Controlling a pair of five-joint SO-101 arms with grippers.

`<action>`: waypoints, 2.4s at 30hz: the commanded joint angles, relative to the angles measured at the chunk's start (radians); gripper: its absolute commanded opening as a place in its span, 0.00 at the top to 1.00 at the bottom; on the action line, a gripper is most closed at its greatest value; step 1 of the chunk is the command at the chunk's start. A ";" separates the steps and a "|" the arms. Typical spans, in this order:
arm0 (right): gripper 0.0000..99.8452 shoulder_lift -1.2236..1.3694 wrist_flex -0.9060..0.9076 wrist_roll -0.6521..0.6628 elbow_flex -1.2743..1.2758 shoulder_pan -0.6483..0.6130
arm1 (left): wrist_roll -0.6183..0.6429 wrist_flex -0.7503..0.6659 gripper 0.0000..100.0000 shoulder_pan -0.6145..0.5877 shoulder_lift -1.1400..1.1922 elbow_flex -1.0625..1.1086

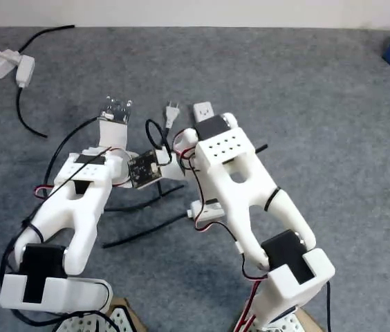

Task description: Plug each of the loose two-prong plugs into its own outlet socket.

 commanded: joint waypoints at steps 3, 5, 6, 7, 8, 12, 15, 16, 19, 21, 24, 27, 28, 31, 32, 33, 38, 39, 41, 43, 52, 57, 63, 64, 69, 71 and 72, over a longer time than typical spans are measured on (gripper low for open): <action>0.99 -0.015 0.090 -0.041 -0.159 -0.015 | -0.008 0.005 0.56 0.010 -0.002 -0.036; 0.99 -0.015 0.119 -0.084 -0.209 -0.013 | -0.008 0.005 0.56 0.010 -0.002 -0.036; 0.99 -0.015 0.130 -0.123 -0.243 -0.012 | -0.008 0.005 0.56 0.010 -0.002 -0.036; 0.99 -0.015 0.140 -0.170 -0.283 -0.010 | -0.008 0.005 0.56 0.010 -0.002 -0.036; 0.99 -0.016 0.159 -0.222 -0.328 -0.008 | -0.008 0.005 0.56 0.010 -0.002 -0.036; 0.99 -0.008 0.177 -0.560 -0.475 -0.008 | -0.008 0.008 0.56 0.005 -0.004 -0.048; 0.99 -0.008 0.145 -0.655 -0.473 0.016 | -0.008 0.032 0.56 0.005 -0.004 -0.056; 0.99 -0.008 0.133 -0.663 -0.460 0.021 | -0.008 0.034 0.56 0.005 -0.004 -0.058; 0.99 -0.010 0.114 -0.795 -0.441 0.041 | -0.008 0.035 0.56 0.005 -0.004 -0.058; 0.99 -0.010 0.094 -0.934 -0.444 0.071 | -0.008 0.035 0.56 0.005 -0.004 -0.058; 0.99 -0.015 0.082 -1.040 -0.441 0.094 | -0.008 0.035 0.56 0.005 -0.002 -0.058; 0.99 -0.015 0.090 -1.056 -0.443 0.091 | -0.008 0.032 0.56 0.005 0.002 -0.058; 0.99 -0.016 0.091 -1.051 -0.437 0.090 | -0.008 0.031 0.56 0.005 0.004 -0.058; 0.99 -0.016 0.099 -0.977 -0.432 0.074 | -0.008 0.029 0.56 0.005 0.005 -0.058; 0.99 -0.013 0.122 -0.921 -0.424 0.051 | -0.008 0.029 0.56 0.005 0.005 -0.058; 0.99 -0.016 0.137 -0.861 -0.406 0.025 | -0.008 0.029 0.56 0.005 0.005 -0.058; 0.99 -0.045 0.168 -0.566 -0.300 -0.093 | -0.008 0.029 0.56 0.004 0.007 -0.058; 0.99 -0.067 0.154 -0.543 -0.278 -0.108 | -0.006 0.028 0.56 -0.005 0.005 -0.059; 0.99 -0.119 0.136 -0.497 -0.231 -0.136 | 0.000 0.028 0.56 -0.056 0.007 -0.087; 0.99 -0.177 0.124 -0.465 -0.165 -0.147 | 0.051 0.028 0.56 -0.117 0.008 -0.128; 0.99 -0.383 -0.142 -0.368 0.265 -0.114 | 0.147 0.034 0.56 -0.170 0.010 -0.153; 0.99 -0.407 -0.211 -0.345 0.346 -0.113 | 0.149 0.029 0.56 -0.185 0.010 -0.154; 0.99 -0.412 -0.213 -0.308 0.346 -0.113 | 0.149 0.029 0.56 -0.180 0.010 -0.154; 0.99 -0.412 -0.209 -0.284 0.348 -0.111 | 0.149 0.029 0.56 -0.180 0.010 -0.154; 0.99 -0.407 -0.206 -0.181 0.349 -0.070 | 0.147 0.034 0.56 -0.180 0.010 -0.153; 0.99 -0.404 -0.206 -0.152 0.349 -0.058 | 0.147 0.034 0.56 -0.180 0.010 -0.153; 0.99 -0.404 -0.206 -0.140 0.349 -0.054 | 0.146 0.034 0.56 -0.180 0.010 -0.153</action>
